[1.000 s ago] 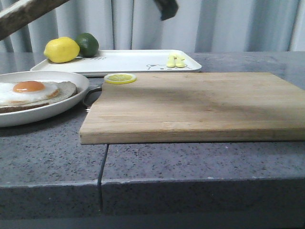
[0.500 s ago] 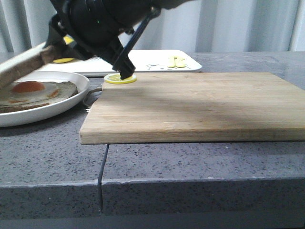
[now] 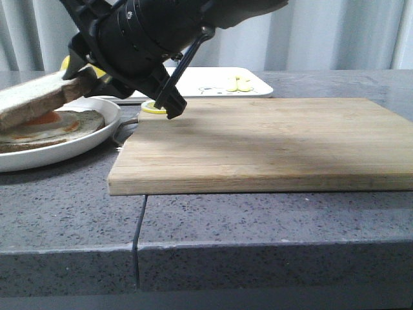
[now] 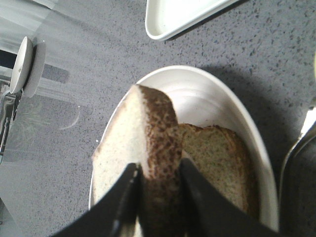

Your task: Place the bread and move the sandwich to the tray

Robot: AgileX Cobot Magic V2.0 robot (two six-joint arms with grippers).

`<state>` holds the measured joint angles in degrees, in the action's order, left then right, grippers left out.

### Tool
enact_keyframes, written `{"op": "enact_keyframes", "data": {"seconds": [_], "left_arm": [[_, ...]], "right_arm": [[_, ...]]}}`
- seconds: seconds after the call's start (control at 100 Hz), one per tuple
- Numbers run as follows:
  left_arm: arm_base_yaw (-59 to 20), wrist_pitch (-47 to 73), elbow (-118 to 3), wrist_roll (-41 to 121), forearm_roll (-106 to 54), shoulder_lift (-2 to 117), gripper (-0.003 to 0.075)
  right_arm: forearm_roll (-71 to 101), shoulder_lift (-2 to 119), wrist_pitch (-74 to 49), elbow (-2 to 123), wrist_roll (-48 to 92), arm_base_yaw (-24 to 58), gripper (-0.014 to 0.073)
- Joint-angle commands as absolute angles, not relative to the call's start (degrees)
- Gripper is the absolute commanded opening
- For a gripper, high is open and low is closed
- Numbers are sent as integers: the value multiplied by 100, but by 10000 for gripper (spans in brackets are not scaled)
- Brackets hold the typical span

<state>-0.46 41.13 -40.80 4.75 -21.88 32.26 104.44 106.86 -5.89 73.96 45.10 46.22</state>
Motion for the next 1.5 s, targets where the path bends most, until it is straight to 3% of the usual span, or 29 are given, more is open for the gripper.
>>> {"op": "enact_keyframes", "data": {"seconds": [0.0,0.13,0.72,1.08,1.49], "left_arm": [[-43,3716,-4279,473,-2332,3291,366],[-43,3716,-4279,473,-2332,3291,366],[-43,3716,-4279,473,-2332,3291,366],[-43,3716,-4279,473,-2332,3291,366],[-43,3716,-4279,473,-2332,3291,366]], "right_arm": [[10776,10396,-658,7606,4566,4602,368],[10776,10396,-616,7606,4580,4602,460],[10173,9614,-513,7606,4627,4275,458],[7257,8033,-955,7465,4398,3293,458],[3894,5837,-995,5785,2903,1578,458]]}}
